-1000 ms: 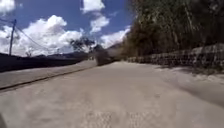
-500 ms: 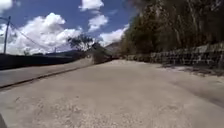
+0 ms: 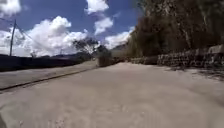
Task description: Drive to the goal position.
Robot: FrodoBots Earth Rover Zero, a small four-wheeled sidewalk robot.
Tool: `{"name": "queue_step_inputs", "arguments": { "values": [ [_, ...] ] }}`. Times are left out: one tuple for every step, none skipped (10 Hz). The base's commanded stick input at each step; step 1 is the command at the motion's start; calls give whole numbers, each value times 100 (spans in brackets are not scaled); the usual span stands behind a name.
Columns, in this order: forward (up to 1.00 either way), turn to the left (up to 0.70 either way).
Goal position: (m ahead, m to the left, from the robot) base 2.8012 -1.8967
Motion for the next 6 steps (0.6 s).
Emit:
{"name": "queue_step_inputs", "arguments": {
  "values": [
    [100, -1],
    [100, -1],
    [100, -1],
    [100, -1],
    [100, -1],
    [100, -1]
  ]
}}
